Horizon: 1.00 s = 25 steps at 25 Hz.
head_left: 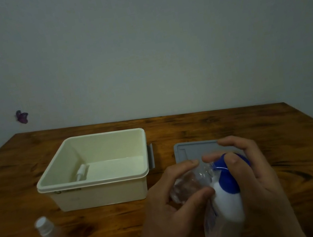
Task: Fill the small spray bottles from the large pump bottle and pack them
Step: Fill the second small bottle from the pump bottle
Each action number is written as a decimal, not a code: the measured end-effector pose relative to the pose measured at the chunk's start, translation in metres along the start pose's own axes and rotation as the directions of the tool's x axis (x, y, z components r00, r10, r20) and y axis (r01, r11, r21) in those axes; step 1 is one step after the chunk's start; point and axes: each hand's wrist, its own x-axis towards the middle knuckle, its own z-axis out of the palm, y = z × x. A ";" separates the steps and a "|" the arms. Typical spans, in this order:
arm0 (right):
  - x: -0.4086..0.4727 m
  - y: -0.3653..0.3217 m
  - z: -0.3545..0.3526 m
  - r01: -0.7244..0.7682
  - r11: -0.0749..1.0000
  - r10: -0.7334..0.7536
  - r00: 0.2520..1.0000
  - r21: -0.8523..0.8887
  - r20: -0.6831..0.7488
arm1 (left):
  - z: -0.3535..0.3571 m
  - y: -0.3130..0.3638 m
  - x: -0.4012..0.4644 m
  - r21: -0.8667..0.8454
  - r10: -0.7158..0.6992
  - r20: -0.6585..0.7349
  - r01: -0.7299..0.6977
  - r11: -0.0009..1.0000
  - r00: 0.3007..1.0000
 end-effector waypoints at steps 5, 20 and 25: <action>0.003 0.005 0.004 0.059 0.997 -0.063 0.995 -0.053 -0.078 | 0.002 0.000 0.002 -0.001 -0.042 -0.002 0.042 0.999 0.999; 0.000 0.001 0.001 0.087 0.993 -0.092 0.994 -0.081 -0.054 | 0.001 -0.001 0.002 -0.023 -0.026 -0.010 0.026 0.999 1.000; 0.001 0.003 0.003 0.089 0.993 -0.092 0.995 -0.076 -0.030 | 0.002 -0.001 0.001 -0.013 -0.041 0.006 0.041 0.999 0.999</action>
